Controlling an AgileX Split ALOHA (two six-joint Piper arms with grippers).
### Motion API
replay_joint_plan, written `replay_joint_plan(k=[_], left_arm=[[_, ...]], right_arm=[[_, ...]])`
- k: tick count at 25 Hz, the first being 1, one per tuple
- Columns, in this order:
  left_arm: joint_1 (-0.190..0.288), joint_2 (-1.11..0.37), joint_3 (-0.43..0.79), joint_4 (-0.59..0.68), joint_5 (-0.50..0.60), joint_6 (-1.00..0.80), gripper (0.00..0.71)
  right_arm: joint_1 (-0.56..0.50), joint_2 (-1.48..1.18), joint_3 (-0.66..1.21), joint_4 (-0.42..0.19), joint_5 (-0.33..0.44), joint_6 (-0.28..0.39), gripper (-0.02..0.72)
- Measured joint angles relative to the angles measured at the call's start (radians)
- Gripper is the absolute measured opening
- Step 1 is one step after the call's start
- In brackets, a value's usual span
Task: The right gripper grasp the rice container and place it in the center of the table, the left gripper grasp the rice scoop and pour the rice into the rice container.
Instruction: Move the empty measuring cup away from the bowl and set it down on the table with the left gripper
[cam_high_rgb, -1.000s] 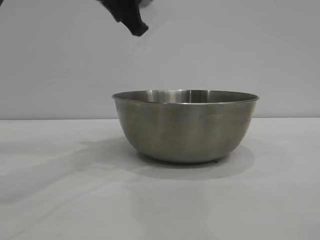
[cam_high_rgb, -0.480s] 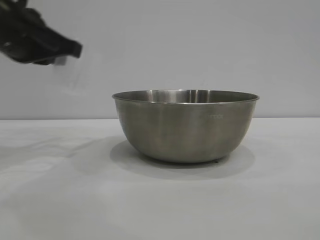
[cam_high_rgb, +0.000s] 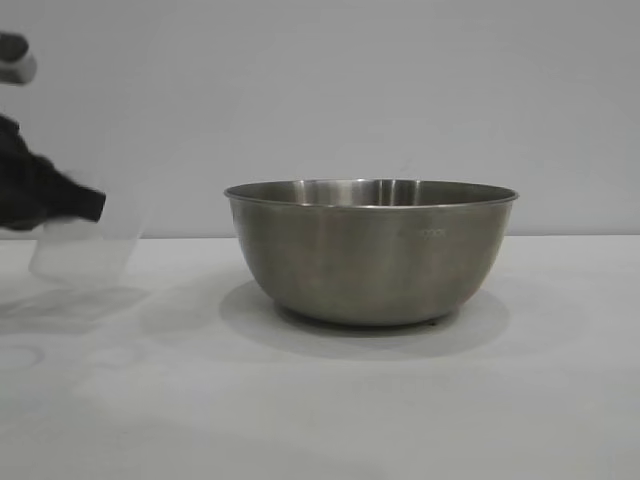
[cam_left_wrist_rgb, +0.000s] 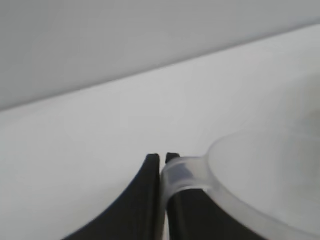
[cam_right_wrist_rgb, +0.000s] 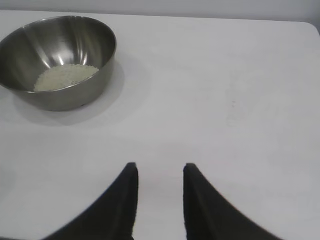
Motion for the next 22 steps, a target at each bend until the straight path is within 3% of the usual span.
replay_joint_plan(k=[5, 7, 9, 11, 15, 22], left_arm=[[0.0, 0.0, 0.001, -0.002, 0.0, -0.002, 0.0], [0.0, 0.0, 0.009, -0.003, -0.002, -0.005, 0.048], [0.0, 0.0, 0.029, -0.003, -0.002, -0.005, 0.048], [0.0, 0.0, 0.047, -0.008, -0.002, -0.005, 0.12], [0.0, -0.004, 0.086, -0.009, -0.002, -0.009, 0.107], [0.0, -0.175, 0.182, 0.009, -0.002, -0.014, 0.132]], right_arm=[[0.0, 0.0, 0.0, 0.0, 0.0, 0.0, 0.216], [0.0, 0.0, 0.0, 0.0, 0.0, 0.0, 0.216], [0.0, 0.0, 0.0, 0.0, 0.0, 0.0, 0.216], [0.0, 0.0, 0.0, 0.0, 0.0, 0.0, 0.216], [0.0, 0.0, 0.0, 0.0, 0.0, 0.0, 0.216], [0.0, 0.0, 0.0, 0.0, 0.0, 0.0, 0.216]])
